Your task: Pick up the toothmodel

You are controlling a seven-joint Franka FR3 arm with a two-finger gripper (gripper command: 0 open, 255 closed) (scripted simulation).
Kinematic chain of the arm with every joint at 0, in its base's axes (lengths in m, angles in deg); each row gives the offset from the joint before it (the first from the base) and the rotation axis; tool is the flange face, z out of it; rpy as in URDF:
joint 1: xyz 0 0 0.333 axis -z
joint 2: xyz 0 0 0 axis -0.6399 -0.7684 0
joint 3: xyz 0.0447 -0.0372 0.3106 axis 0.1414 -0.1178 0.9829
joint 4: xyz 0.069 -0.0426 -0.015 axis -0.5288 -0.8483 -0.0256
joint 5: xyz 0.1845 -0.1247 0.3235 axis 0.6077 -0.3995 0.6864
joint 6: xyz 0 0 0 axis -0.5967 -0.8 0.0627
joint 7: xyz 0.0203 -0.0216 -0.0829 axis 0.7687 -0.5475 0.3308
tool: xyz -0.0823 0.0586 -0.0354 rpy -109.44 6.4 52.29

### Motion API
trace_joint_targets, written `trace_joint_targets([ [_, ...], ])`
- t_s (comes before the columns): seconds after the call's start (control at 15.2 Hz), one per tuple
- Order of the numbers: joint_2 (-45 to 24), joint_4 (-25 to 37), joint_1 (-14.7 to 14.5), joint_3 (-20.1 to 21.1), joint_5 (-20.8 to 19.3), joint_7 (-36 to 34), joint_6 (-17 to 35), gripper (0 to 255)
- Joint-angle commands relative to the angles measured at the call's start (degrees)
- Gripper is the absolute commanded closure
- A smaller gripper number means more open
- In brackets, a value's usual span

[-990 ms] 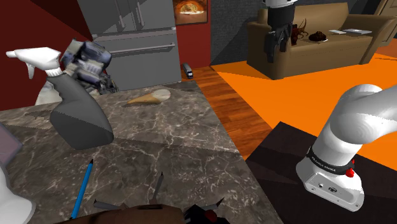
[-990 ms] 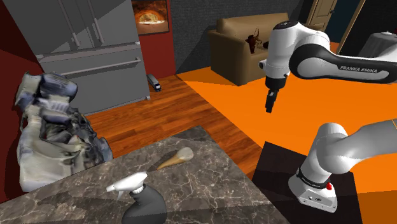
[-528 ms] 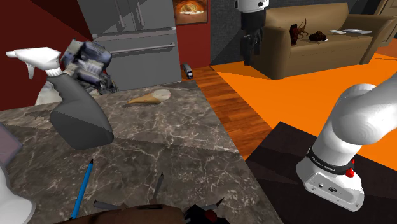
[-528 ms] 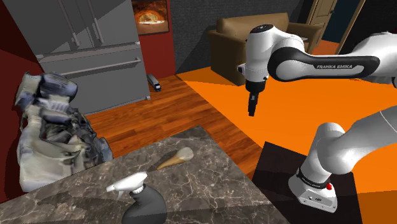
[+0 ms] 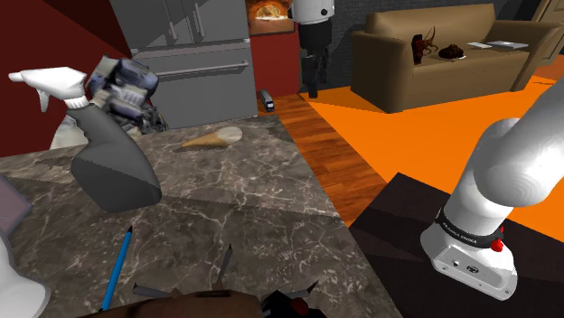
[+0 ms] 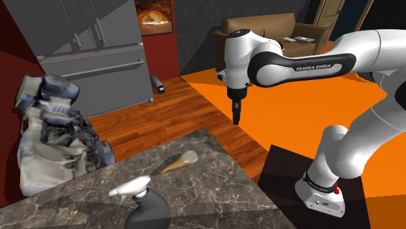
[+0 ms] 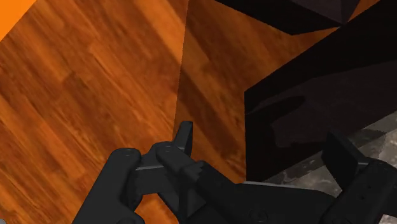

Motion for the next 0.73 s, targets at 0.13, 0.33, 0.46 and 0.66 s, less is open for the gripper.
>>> trace_joint_targets([
  [0.13, -6.71, 5.10, -1.87, 1.97, 0.61, 1.75, 1.85, 0],
  [0.33, -11.94, 10.12, -3.19, 3.49, 0.68, 3.03, 2.22, 0],
  [0.46, -15.44, 13.69, -4.13, 4.54, 0.57, 3.82, 2.24, 0],
  [0.66, -20.72, 19.40, -5.66, 6.13, 0.16, 4.93, 1.91, 0],
])
